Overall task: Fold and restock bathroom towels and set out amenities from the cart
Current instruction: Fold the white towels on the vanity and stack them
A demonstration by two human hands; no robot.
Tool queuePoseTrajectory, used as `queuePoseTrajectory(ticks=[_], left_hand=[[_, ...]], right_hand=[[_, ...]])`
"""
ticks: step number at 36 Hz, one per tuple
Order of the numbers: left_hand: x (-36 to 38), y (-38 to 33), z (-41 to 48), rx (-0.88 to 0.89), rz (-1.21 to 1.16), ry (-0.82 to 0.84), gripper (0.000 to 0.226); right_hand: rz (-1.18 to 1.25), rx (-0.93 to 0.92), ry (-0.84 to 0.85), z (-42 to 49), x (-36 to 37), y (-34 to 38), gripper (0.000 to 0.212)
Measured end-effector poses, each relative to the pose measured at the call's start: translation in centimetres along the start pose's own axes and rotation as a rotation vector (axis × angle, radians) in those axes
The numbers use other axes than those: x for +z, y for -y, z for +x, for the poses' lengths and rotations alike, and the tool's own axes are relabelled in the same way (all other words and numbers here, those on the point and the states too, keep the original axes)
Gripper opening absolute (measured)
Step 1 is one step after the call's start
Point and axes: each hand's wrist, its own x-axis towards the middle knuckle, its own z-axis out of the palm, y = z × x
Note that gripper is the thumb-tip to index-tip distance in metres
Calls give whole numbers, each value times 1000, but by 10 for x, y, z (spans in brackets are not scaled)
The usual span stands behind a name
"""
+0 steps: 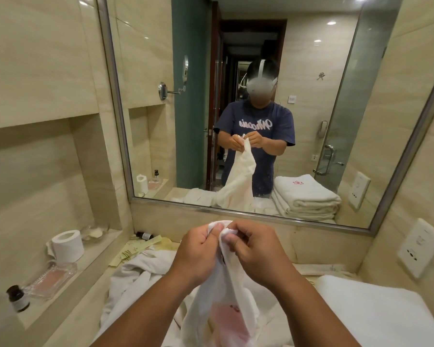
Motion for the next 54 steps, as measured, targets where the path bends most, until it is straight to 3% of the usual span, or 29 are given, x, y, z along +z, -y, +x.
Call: queuePoseTrajectory(ticks=[6,8,13,20,23,27,32,34,37,43,48,51,54], left_hand=[[5,-9,-3,-236,-319,90,51],[6,-7,-4,-235,-356,91,57],[9,-11,-8,-84,-253,192,47],[-2,-10,0,-13,-76,243,38],[1,-10,2,10,-54,212,37],[5,-7,3,0,-58,62,26],[1,-12,12,-123,-141,-261,27],[-6,-17,19,-170,-213,-273,27],[-18,-20,30,-198,-262,-263,26],[-42,-39,46,-127,-500,-262,31],[-71,-50,60,-86,-673,-193,36],[-84,-57,70,-48,-744,-206,39],[-96,-68,76,-5,-785,-219,35]], right_hand=[[-47,44,6,6,0,-3,17],[-49,53,-30,7,1,-4,18],[-75,98,-37,14,3,-8,12],[161,136,29,18,-1,-7,12],[213,132,-35,21,0,-3,13],[284,157,18,23,-1,-3,17],[155,260,240,24,-4,-24,29],[65,341,360,23,-3,-33,39],[-12,374,512,17,10,-46,36],[-204,482,546,8,26,-67,43],[-510,676,741,-3,32,-101,103],[-594,726,804,-10,32,-112,92],[-536,829,747,-15,26,-130,77]])
